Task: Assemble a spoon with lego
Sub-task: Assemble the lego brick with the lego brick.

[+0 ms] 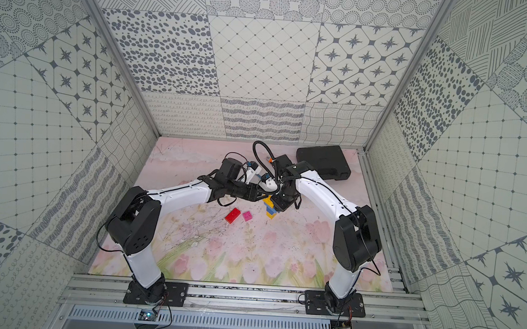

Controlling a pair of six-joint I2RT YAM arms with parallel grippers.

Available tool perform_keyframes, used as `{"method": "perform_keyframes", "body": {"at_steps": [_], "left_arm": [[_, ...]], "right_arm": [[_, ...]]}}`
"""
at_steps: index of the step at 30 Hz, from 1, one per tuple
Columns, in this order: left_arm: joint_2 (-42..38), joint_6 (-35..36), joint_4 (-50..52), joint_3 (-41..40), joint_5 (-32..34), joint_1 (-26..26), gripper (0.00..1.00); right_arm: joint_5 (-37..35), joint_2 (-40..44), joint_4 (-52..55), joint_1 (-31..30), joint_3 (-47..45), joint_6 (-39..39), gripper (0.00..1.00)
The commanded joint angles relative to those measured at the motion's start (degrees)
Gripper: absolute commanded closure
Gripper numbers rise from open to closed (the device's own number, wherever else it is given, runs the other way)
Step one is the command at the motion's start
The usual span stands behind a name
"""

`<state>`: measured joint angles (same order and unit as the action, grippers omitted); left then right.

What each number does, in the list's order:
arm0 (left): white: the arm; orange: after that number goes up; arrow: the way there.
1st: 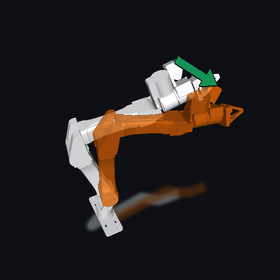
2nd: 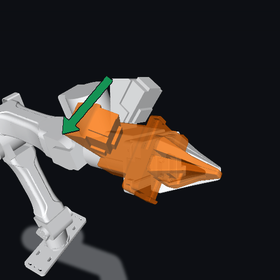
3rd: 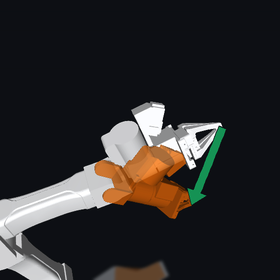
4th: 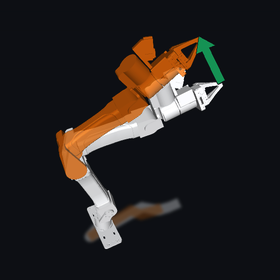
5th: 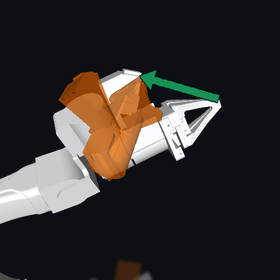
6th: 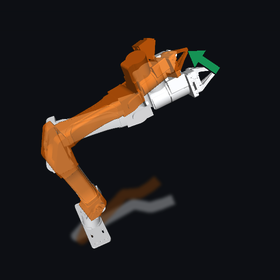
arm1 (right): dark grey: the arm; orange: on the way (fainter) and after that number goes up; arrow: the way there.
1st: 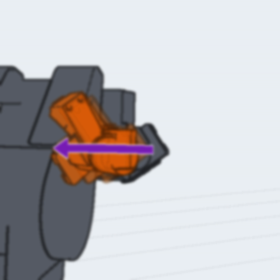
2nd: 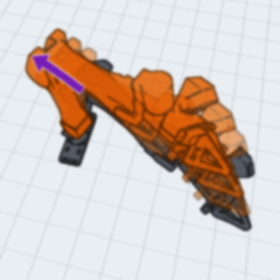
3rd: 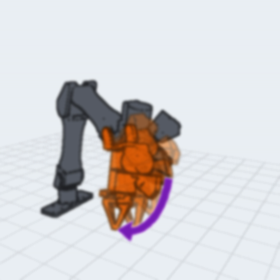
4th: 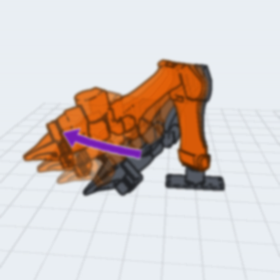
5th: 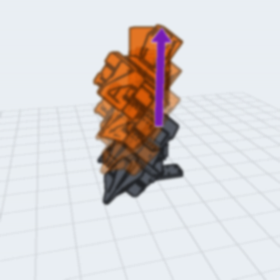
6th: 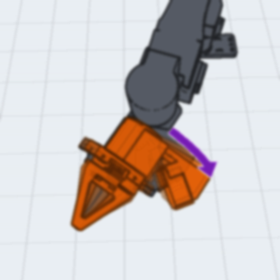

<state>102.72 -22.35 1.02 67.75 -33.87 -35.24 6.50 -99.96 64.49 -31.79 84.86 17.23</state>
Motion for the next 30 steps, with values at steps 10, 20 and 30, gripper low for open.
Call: {"method": "perform_keyframes", "body": {"at_steps": [10,20,30], "left_arm": [[0.44,1.34,-0.32,0.2,-1.47,-0.78,0.52],[0.64,1.35,-0.31,-0.06,-1.56,-0.8,0.52],[0.29,1.52,-0.4,-0.42,-1.56,-0.76,0.52]], "right_arm": [[-1.45,-2.67,1.53,-0.85,0.47,0.52,0.89],[-2.59,-3.41,0.14,-1.68,0.08,-0.14,0.89],[-5.15,-5.1,1.64,-2.52,0.97,-0.36,0.92]]}}
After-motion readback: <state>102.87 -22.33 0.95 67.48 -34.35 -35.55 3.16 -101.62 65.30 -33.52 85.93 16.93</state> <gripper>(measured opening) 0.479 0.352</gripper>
